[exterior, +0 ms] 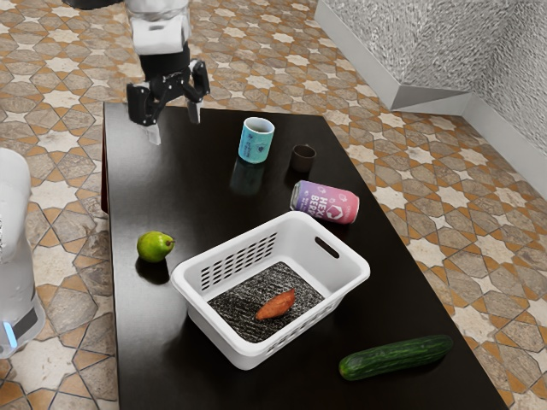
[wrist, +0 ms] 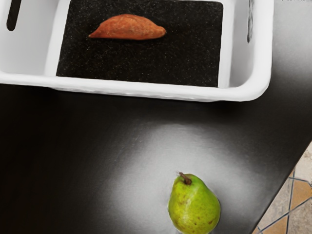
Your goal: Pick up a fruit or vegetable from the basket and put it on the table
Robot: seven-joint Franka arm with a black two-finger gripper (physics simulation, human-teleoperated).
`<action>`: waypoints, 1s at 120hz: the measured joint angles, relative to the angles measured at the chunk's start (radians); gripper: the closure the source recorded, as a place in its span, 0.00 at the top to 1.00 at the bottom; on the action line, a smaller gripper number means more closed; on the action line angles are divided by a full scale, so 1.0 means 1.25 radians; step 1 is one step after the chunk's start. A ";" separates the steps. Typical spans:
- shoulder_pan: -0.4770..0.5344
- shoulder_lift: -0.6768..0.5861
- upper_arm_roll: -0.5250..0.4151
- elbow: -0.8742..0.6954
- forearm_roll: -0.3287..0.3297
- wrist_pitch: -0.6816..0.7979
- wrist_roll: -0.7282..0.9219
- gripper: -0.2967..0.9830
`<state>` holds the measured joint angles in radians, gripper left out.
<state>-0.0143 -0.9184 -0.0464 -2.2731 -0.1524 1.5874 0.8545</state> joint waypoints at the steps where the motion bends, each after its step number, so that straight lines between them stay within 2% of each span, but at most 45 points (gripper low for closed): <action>1: 0.001 -0.002 0.002 -0.010 -0.003 0.010 -0.006 0.77; 17: 0.008 -0.012 0.036 -0.055 -0.025 0.109 -0.105 0.77; 35: 0.011 -0.007 0.084 -0.014 -0.010 0.117 -0.204 0.77; 65: 0.047 0.008 -0.066 0.020 0.091 0.135 -0.416 0.77; 80: 0.061 0.011 -0.107 0.165 0.228 0.022 -0.562 0.77; 90: 0.142 0.021 -0.134 0.230 0.294 -0.089 -0.694 0.77; 105: 0.256 0.024 -0.163 0.256 0.338 -0.221 -0.886 0.77; 120: 0.289 0.023 -0.148 0.275 0.352 -0.323 -1.057 0.77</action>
<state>0.3476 -0.8897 -0.2310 -1.9289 0.2876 1.1835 -0.4665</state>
